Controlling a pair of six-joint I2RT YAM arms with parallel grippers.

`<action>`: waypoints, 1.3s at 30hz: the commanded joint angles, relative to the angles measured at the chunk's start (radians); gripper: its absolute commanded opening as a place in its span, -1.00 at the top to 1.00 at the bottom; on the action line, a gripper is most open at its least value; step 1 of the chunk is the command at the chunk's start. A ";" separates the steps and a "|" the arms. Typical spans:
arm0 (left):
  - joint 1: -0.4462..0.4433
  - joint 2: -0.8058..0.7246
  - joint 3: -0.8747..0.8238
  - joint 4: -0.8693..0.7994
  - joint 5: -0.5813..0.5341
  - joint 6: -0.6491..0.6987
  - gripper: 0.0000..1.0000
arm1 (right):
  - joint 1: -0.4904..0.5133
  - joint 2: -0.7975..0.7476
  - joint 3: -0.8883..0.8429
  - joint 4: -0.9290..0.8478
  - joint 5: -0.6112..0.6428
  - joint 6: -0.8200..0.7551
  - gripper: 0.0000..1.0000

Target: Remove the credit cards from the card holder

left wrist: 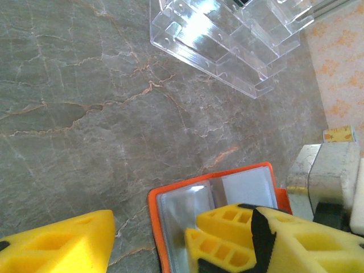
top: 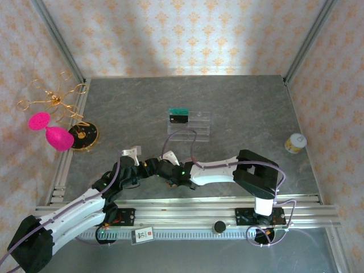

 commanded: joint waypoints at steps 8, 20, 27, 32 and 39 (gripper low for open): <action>0.002 0.111 -0.028 0.153 0.104 -0.025 0.08 | 0.000 -0.121 -0.140 0.183 -0.015 0.119 1.00; -0.112 0.375 0.010 0.373 0.112 -0.046 1.00 | -0.016 -0.247 -0.226 0.299 -0.041 0.221 1.00; -0.151 0.478 0.082 0.393 0.135 -0.027 1.00 | -0.016 -0.291 -0.235 0.242 0.042 0.266 0.47; -0.191 0.528 0.140 0.368 0.126 -0.011 1.00 | -0.016 -0.405 -0.299 0.198 0.138 0.295 0.44; -0.227 0.713 0.242 0.372 0.165 0.002 1.00 | -0.016 -0.529 -0.372 0.178 0.162 0.303 0.56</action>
